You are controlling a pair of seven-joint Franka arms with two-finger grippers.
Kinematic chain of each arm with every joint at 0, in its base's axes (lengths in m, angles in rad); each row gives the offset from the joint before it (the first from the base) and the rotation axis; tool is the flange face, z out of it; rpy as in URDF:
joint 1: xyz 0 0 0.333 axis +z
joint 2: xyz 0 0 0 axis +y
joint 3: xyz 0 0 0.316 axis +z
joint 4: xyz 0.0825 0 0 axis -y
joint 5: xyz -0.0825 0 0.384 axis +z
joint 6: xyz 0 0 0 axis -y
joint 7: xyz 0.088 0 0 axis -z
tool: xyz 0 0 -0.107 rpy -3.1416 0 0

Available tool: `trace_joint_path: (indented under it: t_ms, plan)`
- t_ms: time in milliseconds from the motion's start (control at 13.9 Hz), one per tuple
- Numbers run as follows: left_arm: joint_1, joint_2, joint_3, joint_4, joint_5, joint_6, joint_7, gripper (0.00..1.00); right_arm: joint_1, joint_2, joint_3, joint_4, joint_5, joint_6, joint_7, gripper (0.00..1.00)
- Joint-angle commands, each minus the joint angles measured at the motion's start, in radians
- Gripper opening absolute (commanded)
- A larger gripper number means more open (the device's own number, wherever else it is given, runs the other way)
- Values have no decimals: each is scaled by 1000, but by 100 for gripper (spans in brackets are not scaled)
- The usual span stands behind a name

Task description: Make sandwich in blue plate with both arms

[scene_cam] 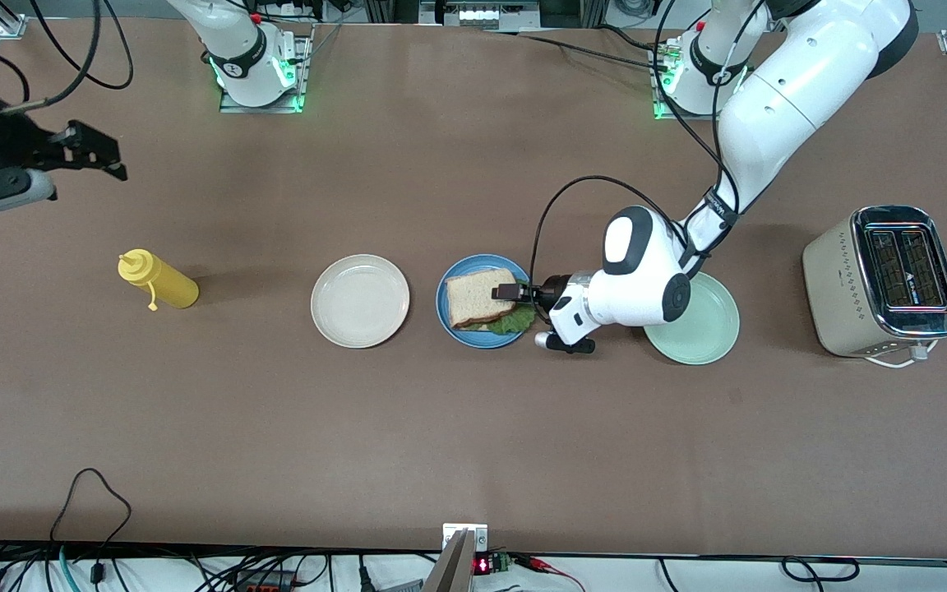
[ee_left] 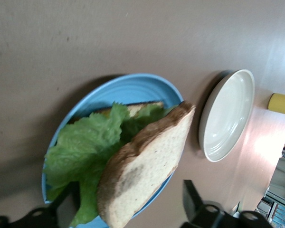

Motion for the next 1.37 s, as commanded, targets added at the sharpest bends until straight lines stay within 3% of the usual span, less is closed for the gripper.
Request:
trace_joint_path:
  t_ms: [0,216,361,649,866,1082,1299]
  plan:
    - [7,-98,8,-8,-13,-22,18,100,86,9,-105,-22,-7,7,29,100]
    - [20,-210,65,-8,1,-123,11,100,89,4,-106,-18,-59,39,21,100]
    - [30,-247,103,8,117,-200,11,100,94,9,-104,-19,-73,52,47,100]
    - [50,-296,133,20,350,-232,9,100,79,12,-102,-25,-48,64,172,100]
    - [49,-328,199,51,453,-268,17,100,80,31,-102,-22,-51,76,153,100]
    - [-32,-416,378,58,460,-312,18,100,68,41,-107,-13,-51,76,164,100]
    - [-34,-523,483,60,457,-433,9,100,69,32,-107,-13,-50,67,172,100]
